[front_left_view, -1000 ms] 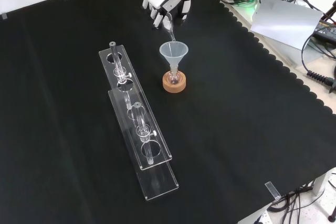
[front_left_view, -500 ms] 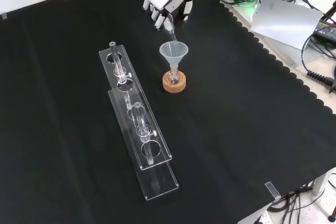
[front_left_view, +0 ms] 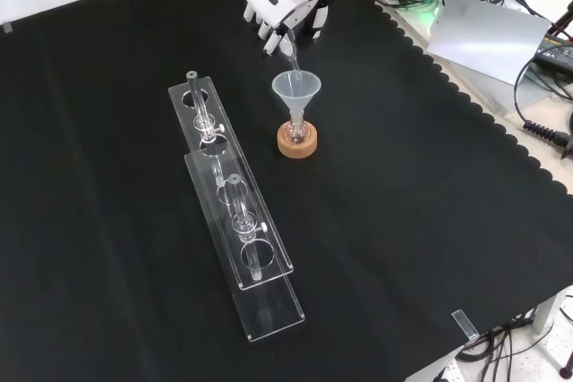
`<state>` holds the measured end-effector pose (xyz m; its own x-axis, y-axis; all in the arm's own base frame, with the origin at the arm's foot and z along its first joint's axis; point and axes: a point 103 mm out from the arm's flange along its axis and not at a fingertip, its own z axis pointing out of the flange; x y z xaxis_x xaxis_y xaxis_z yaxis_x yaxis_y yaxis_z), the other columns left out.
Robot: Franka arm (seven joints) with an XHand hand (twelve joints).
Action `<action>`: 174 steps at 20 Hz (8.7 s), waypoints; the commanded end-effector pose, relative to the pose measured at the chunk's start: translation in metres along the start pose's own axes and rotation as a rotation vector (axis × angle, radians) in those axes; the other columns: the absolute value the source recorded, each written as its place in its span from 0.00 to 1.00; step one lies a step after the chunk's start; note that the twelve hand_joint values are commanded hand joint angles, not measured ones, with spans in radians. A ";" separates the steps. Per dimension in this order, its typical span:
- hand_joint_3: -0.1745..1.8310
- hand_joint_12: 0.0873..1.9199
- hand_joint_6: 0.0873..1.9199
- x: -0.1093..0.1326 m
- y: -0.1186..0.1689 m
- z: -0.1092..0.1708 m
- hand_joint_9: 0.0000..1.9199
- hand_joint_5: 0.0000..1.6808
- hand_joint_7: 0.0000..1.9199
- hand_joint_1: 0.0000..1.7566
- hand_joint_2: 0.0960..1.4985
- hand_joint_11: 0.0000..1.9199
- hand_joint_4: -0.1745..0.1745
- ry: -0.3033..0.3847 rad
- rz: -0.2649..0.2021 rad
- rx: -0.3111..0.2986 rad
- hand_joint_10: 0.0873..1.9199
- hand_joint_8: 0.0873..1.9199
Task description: Pour all the NaCl from the weighing funnel into the round-bottom flask.
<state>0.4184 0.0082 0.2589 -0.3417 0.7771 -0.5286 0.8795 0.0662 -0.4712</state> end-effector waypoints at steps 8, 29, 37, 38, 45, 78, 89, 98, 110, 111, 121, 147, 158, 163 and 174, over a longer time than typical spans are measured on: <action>0.40 0.45 0.48 0.003 -0.002 -0.009 0.71 0.65 0.60 0.62 0.47 0.55 0.77 -0.100 0.008 0.015 0.05 0.26; 0.40 0.44 0.48 0.012 -0.001 -0.024 0.71 0.65 0.60 0.62 0.47 0.55 0.78 -0.232 0.005 0.045 0.05 0.26; 0.40 0.44 0.48 0.013 -0.002 -0.028 0.71 0.65 0.60 0.62 0.47 0.55 0.78 -0.288 0.012 0.057 0.05 0.26; 0.40 0.44 0.48 0.014 -0.003 -0.029 0.71 0.65 0.60 0.62 0.47 0.55 0.78 -0.297 0.013 0.056 0.05 0.26; 0.40 0.44 0.48 0.014 -0.004 -0.034 0.71 0.65 0.60 0.62 0.47 0.55 0.79 -0.333 0.015 0.059 0.04 0.26; 0.40 0.44 0.49 0.033 0.002 -0.055 0.71 0.65 0.60 0.62 0.47 0.55 0.82 -0.549 0.038 0.103 0.04 0.26; 0.40 0.44 0.49 0.040 0.002 -0.065 0.71 0.65 0.59 0.62 0.47 0.55 0.83 -0.610 0.053 0.118 0.04 0.26; 0.40 0.44 0.49 0.046 0.002 -0.070 0.71 0.65 0.59 0.62 0.47 0.55 0.83 -0.697 0.061 0.134 0.04 0.26; 0.41 0.44 0.49 0.050 0.001 -0.070 0.71 0.65 0.60 0.62 0.47 0.55 0.85 -0.751 0.074 0.154 0.03 0.26; 0.41 0.44 0.49 0.051 0.001 -0.070 0.71 0.65 0.59 0.62 0.47 0.55 0.85 -0.751 0.076 0.156 0.03 0.26; 0.41 0.44 0.49 0.050 0.002 -0.073 0.72 0.65 0.59 0.62 0.47 0.55 0.86 -0.765 0.090 0.154 0.03 0.26; 0.41 0.44 0.49 0.062 0.001 -0.077 0.72 0.65 0.60 0.62 0.47 0.55 0.87 -0.819 0.102 0.157 0.03 0.26; 0.41 0.44 0.49 0.047 -0.006 -0.076 0.72 0.65 0.60 0.62 0.47 0.55 0.87 -0.674 0.092 0.114 0.03 0.26; 0.41 0.44 0.49 0.034 -0.009 -0.073 0.72 0.65 0.60 0.62 0.47 0.55 0.87 -0.571 0.086 0.097 0.03 0.26; 0.41 0.43 0.49 0.009 -0.009 -0.061 0.72 0.65 0.60 0.62 0.47 0.55 0.88 -0.399 0.086 0.073 0.02 0.26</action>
<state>0.4273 0.0637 0.3006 -0.3909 0.4272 -0.8153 0.8900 -0.0504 -0.4531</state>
